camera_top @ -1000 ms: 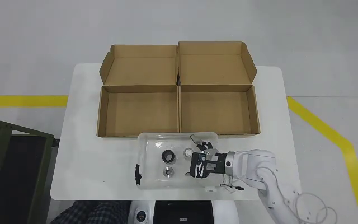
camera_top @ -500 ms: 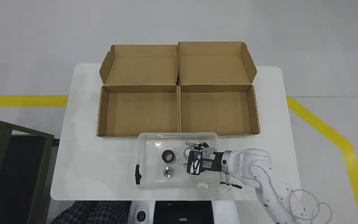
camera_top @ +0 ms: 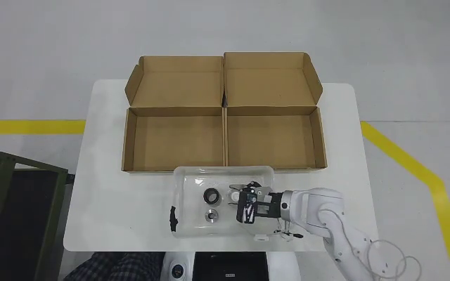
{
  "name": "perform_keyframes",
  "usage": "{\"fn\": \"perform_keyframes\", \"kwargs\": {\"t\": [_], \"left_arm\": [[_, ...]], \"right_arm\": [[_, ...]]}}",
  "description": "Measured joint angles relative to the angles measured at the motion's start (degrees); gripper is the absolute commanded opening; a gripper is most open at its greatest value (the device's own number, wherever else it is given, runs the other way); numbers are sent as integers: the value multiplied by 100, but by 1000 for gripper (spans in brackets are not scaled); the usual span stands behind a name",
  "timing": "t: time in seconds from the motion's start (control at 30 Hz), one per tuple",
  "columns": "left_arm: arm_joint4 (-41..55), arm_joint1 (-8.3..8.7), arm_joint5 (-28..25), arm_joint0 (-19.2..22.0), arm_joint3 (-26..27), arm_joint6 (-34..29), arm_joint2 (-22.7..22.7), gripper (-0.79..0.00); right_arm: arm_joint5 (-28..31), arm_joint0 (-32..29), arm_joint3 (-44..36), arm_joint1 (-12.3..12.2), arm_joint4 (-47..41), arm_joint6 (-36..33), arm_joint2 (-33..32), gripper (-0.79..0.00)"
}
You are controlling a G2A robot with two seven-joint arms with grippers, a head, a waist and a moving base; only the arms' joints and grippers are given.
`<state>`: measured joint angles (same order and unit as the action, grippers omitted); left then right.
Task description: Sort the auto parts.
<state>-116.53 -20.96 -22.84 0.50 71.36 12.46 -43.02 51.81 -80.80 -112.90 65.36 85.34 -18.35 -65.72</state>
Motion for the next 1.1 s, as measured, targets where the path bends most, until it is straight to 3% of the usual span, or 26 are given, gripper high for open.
{"fn": "perform_keyframes", "kwargs": {"t": [0.27,0.5,0.8,1.1], "left_arm": [[0,0,0,0,0,0,0,0],[0,0,0,0,0,0,0,0],[0,0,0,0,0,0,0,0],[0,0,0,0,0,0,0,0]], "right_arm": [[188,-221,-312,-82,-694,728,-411,-785],[-61,-282,-305,-105,-1668,1303,-756,-785],[-460,-259,-235,-125,-2795,1474,-1107,-785],[-606,-273,-210,-148,-3355,1480,-1274,-785]]}}
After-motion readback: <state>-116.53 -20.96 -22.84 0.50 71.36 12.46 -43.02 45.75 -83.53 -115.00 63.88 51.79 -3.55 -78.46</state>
